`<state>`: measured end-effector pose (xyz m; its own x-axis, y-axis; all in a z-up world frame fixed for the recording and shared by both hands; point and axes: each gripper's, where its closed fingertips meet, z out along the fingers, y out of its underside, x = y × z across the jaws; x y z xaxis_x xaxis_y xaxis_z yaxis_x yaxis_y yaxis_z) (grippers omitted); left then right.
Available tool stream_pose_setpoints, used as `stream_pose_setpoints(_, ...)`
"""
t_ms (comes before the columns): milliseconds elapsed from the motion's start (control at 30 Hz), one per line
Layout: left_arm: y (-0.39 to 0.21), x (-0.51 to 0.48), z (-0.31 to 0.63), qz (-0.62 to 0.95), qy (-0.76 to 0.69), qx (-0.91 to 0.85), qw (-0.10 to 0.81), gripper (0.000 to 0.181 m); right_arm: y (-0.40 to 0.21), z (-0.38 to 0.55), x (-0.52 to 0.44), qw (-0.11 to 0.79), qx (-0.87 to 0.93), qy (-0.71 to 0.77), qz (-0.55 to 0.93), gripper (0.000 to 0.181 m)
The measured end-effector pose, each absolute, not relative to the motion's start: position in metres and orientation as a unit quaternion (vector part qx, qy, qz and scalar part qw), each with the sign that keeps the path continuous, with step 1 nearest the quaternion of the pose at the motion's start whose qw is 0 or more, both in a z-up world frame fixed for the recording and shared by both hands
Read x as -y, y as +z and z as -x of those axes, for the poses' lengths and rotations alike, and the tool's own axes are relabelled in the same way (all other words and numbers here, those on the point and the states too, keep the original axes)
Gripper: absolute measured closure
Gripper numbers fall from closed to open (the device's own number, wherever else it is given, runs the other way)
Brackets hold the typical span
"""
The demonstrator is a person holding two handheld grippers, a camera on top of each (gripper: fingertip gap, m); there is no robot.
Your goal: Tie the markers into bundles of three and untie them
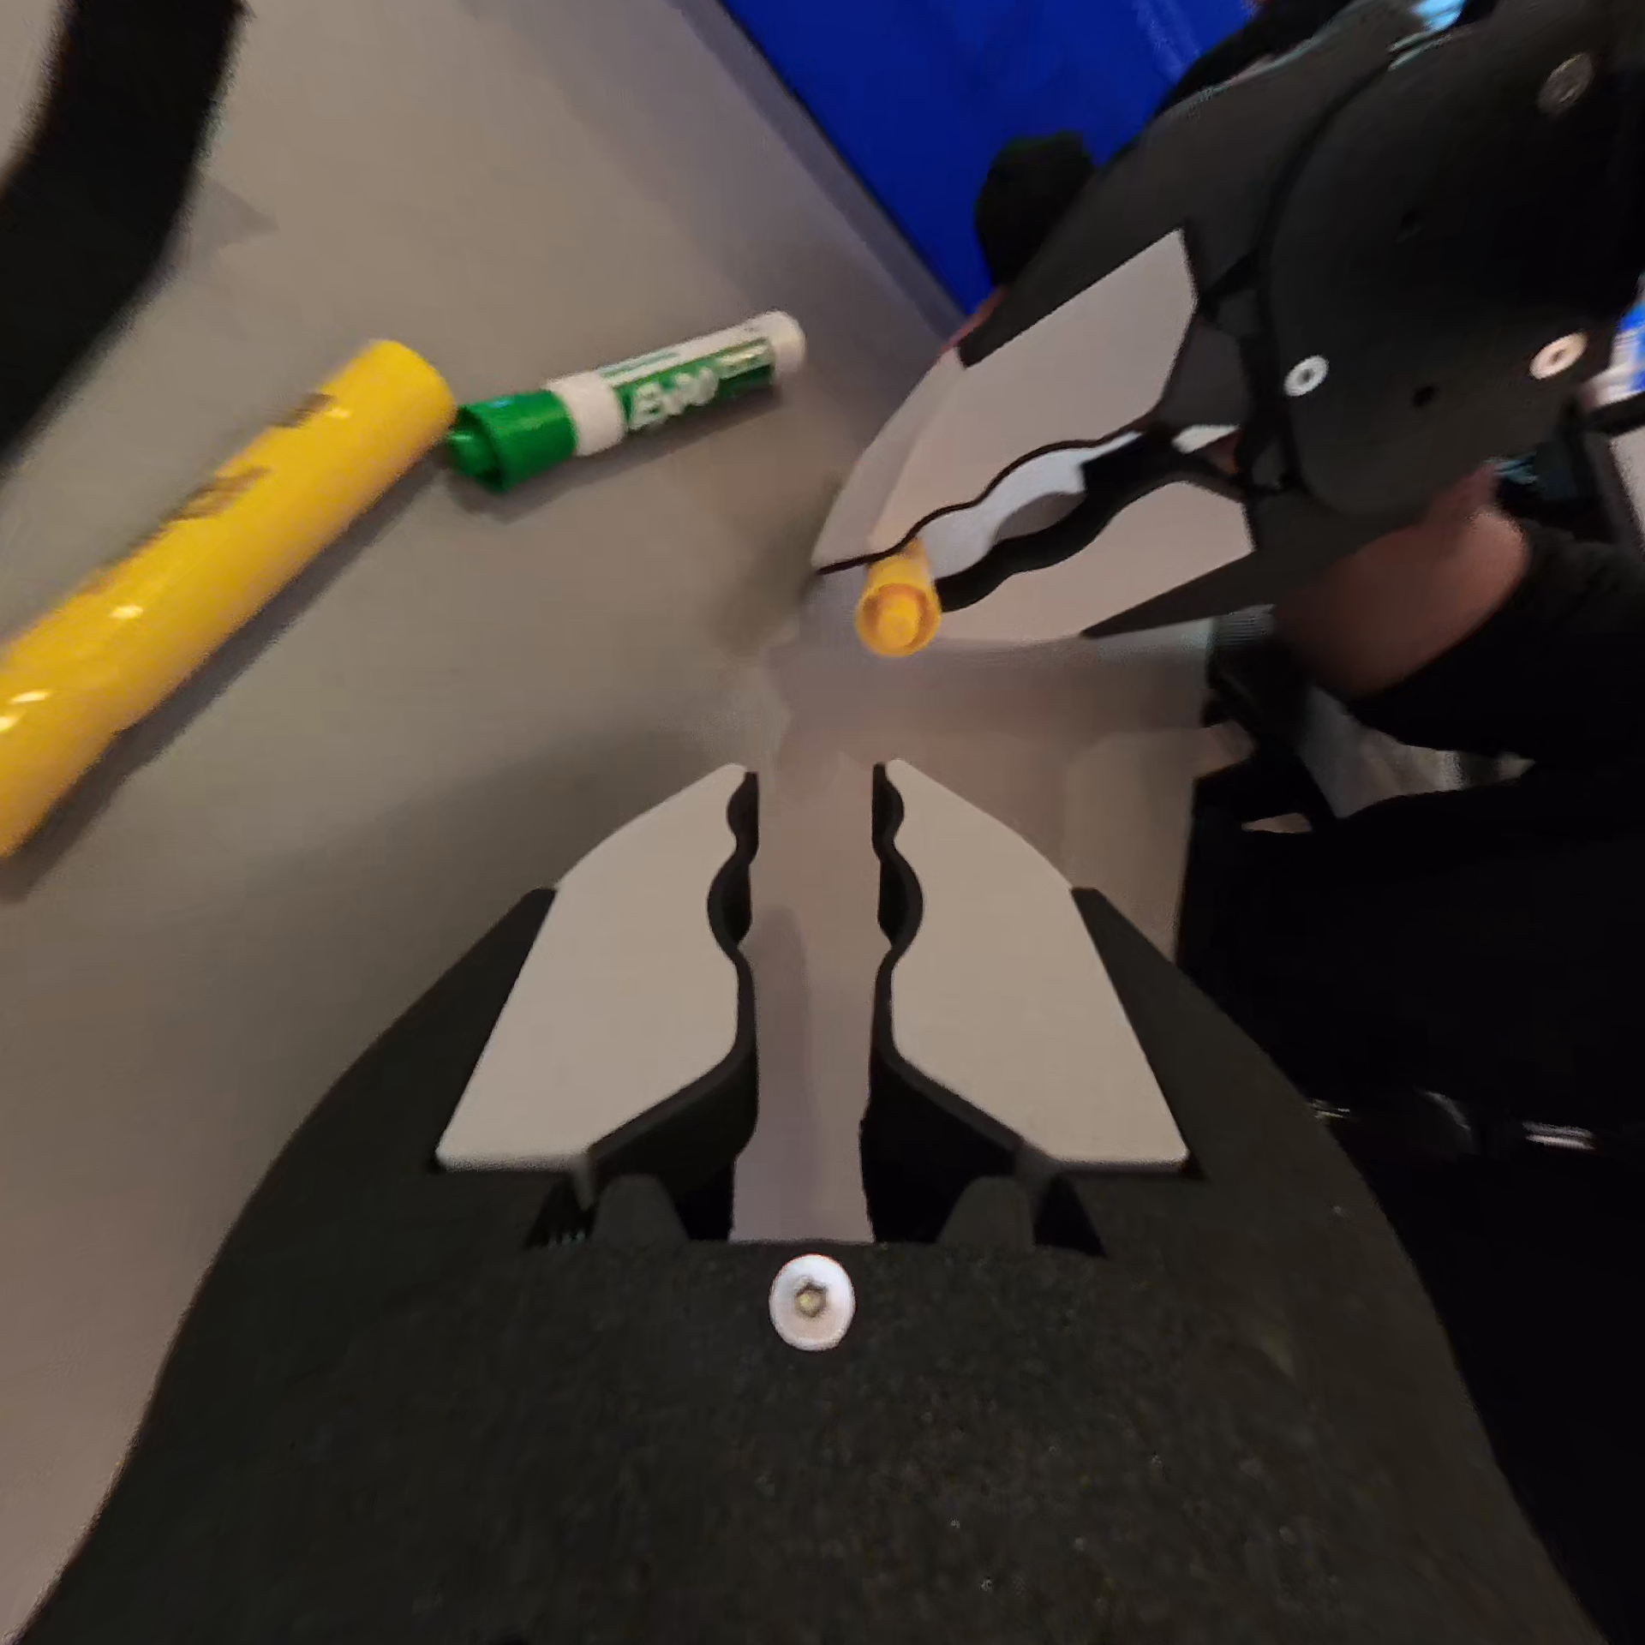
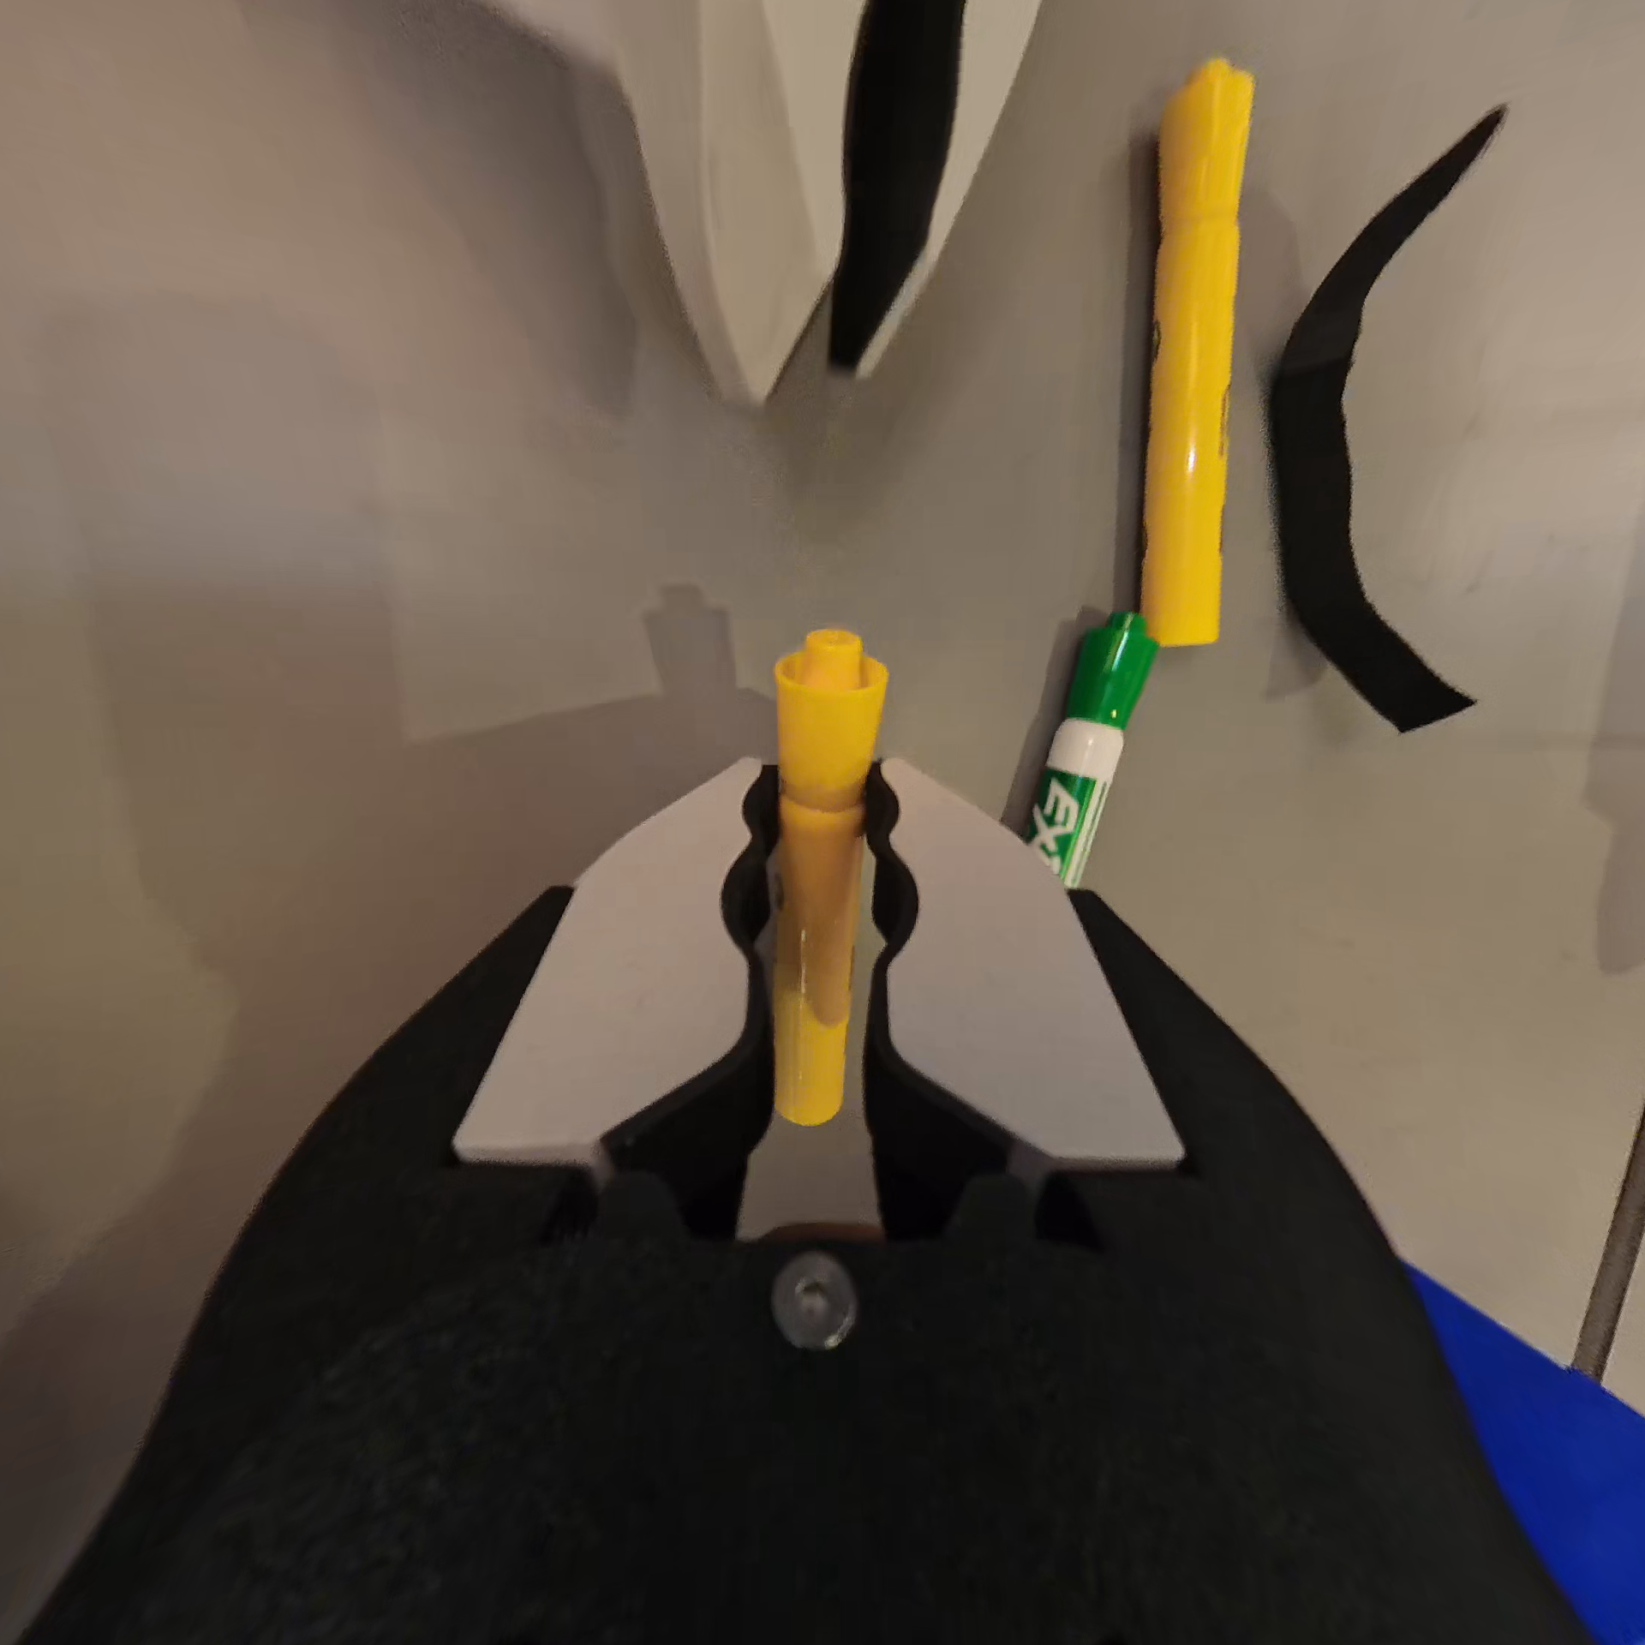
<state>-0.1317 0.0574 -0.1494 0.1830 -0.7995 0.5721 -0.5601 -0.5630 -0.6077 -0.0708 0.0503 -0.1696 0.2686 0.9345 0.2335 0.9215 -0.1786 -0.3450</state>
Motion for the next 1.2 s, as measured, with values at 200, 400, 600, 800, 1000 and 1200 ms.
stream_pose_setpoints(200, -0.155, -0.109, 0.154, 0.761, -0.29, -0.528, 0.241, 0.148, -0.169, 0.063, -0.047, 0.156, 0.572, 0.047, 0.804, 0.163)
stream_pose_setpoints(400, -0.168, -0.156, 0.163, 0.707, -0.091, -0.662, 0.232, 0.136, -0.175, 0.058, -0.045, 0.155, 0.558, 0.065, 0.813, 0.163)
stream_pose_setpoints(600, -0.19, -0.173, 0.181, 0.687, -0.042, -0.706, 0.167, 0.145, -0.175, 0.053, -0.049, 0.171, 0.555, 0.068, 0.811, 0.163)
stream_pose_setpoints(800, -0.195, -0.171, 0.175, 0.681, -0.081, -0.709, 0.165, 0.162, -0.174, 0.054, -0.051, 0.182, 0.56, 0.07, 0.805, 0.163)
stream_pose_setpoints(1000, -0.188, -0.152, 0.171, 0.681, -0.104, -0.704, 0.172, 0.163, -0.17, 0.052, -0.053, 0.2, 0.552, 0.081, 0.805, 0.163)
stream_pose_setpoints(1200, -0.158, -0.123, 0.17, 0.676, -0.143, -0.689, 0.218, 0.163, -0.178, 0.053, -0.045, 0.175, 0.558, 0.089, 0.806, 0.163)
